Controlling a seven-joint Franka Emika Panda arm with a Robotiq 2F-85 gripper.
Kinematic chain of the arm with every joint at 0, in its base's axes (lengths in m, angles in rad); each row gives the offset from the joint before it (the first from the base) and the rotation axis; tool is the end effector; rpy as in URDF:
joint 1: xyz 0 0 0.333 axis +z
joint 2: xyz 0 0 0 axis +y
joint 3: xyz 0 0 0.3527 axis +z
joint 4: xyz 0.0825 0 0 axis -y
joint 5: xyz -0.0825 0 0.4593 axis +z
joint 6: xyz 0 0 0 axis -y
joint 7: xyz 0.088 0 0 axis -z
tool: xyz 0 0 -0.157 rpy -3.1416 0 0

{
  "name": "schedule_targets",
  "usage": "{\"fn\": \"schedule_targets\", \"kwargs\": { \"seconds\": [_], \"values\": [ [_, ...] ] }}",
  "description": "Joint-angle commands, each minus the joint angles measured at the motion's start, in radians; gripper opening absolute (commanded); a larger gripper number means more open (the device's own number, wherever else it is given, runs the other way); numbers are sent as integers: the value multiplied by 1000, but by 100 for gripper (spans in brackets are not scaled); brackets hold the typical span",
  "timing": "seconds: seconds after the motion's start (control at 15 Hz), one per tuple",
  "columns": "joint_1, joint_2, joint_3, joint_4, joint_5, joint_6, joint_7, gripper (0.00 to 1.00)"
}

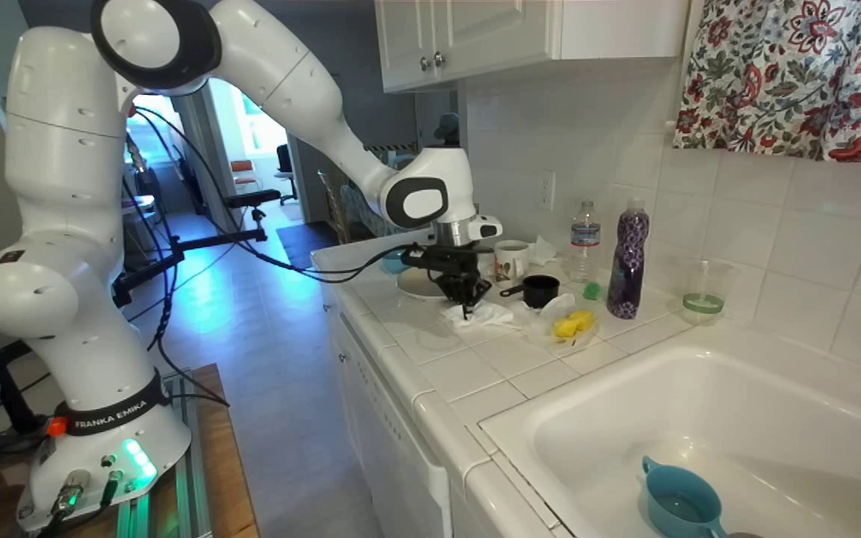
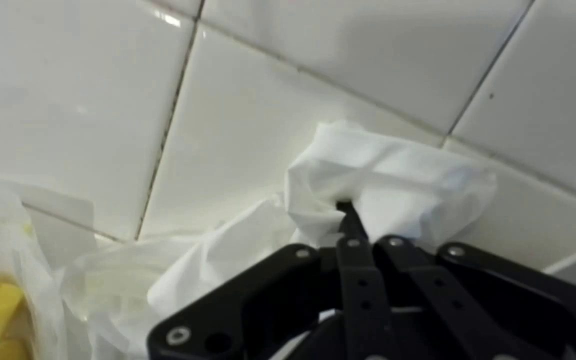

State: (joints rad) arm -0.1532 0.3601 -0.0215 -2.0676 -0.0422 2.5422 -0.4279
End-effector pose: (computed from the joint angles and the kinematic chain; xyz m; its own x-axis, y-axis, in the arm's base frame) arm 0.6596 -0.1172 0.1950 0.9539 0.2868 0.0887 0.2802 -0.9567 0.0792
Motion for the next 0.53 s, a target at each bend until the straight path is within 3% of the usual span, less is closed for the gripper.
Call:
{"fn": "schedule_targets", "kwargs": {
  "seconds": [0.0,0.47],
  "values": [
    [-21,-106,-35,-162,-7,42,51,0],
    [-38,-133,-182,-215,-59,62,273,0]
  ]
}}
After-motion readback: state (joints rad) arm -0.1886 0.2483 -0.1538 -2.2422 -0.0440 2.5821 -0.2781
